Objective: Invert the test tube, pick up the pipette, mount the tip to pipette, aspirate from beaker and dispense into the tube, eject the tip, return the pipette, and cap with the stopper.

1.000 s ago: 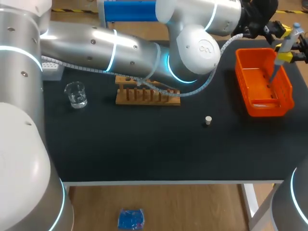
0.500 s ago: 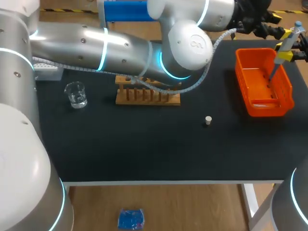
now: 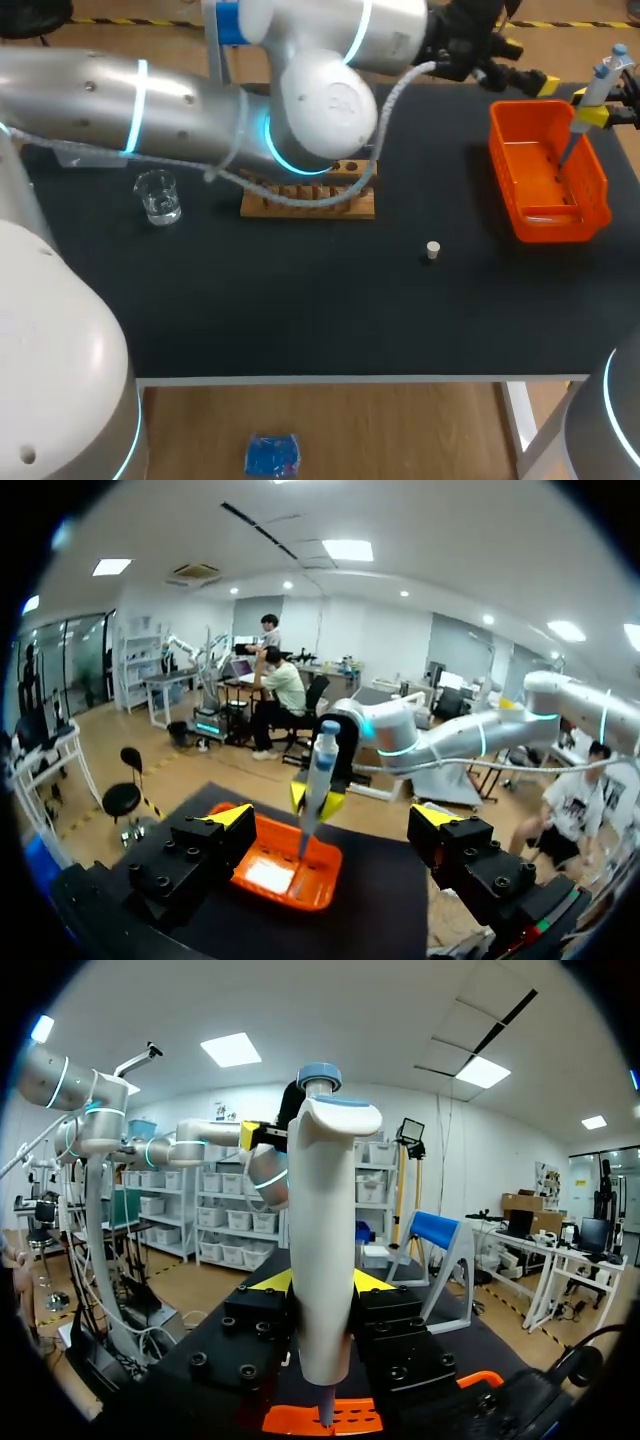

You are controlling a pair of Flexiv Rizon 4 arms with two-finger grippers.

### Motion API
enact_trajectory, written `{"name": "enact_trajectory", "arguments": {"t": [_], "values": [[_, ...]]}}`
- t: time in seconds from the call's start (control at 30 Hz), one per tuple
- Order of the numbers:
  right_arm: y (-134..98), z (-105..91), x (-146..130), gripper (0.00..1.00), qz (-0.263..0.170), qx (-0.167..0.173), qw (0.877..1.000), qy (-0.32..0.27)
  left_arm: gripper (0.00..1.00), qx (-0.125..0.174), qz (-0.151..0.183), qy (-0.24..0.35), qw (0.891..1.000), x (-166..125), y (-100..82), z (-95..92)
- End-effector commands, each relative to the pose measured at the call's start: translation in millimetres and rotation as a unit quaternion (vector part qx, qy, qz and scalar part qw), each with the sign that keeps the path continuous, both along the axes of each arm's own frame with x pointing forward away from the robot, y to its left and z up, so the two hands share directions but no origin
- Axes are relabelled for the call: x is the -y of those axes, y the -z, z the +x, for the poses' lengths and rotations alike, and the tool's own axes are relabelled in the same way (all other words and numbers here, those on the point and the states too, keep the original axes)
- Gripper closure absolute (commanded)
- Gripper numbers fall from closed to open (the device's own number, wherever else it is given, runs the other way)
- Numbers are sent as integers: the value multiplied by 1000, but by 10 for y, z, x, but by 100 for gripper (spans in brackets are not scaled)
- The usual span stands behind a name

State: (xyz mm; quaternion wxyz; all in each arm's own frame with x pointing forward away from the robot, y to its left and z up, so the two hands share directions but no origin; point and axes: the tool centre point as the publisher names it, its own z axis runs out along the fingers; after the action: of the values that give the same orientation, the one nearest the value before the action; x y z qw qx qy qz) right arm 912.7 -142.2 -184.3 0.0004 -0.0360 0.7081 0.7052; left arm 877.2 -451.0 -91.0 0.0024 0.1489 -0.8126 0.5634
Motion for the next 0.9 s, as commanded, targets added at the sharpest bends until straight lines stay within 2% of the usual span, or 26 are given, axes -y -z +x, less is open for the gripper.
{"name": "enact_trajectory", "arguments": {"t": [0.03, 0.17, 0.2, 0.23, 0.3, 0.37, 0.5, 0.53, 0.6, 0.63, 0.9], "values": [[-8, 4, 3, 100, -1, 0, 1000, -1, 0, -32, -1, -27, 999, -400, -65, -129], [-8, 4, 3, 100, -1, 0, 1000, -1, 0, -14, -30, 3, 999, -336, -53, -157], [-8, 4, 3, 100, -1, 0, 1000, -1, 0, 7, -45, 25, 999, -311, -60, -164], [-8, 4, 3, 100, -1, 0, 1000, -1, 0, 12, -49, 57, 997, -275, -67, -167], [-8, 4, 3, 100, -1, 0, 1000, -1, 0, 19, -75, 137, 988, -201, -70, -167], [-8, 4, 3, 100, -1, 0, 1000, -1, 0, 0, -84, 190, 978, -143, -33, -165], [-8, 4, 3, 100, -1, 0, 1000, -1, 0, -37, -115, 297, 947, -61, 58, -175], [-8, 4, 3, 100, -1, 0, 1000, -1, 0, -40, -106, 317, 942, -42, 71, -184], [-8, 4, 3, 100, -1, 0, 1000, -1, 0, -44, -116, 347, 929, -28, 68, -192], [-8, 4, 3, 100, -1, 0, 1000, -1, 0, -48, -107, 358, 926, -18, 56, -203], [-8, 4, 3, 100, -1, 0, 1000, -1, 0, -48, -107, 358, 926, -18, 56, -203]]}}
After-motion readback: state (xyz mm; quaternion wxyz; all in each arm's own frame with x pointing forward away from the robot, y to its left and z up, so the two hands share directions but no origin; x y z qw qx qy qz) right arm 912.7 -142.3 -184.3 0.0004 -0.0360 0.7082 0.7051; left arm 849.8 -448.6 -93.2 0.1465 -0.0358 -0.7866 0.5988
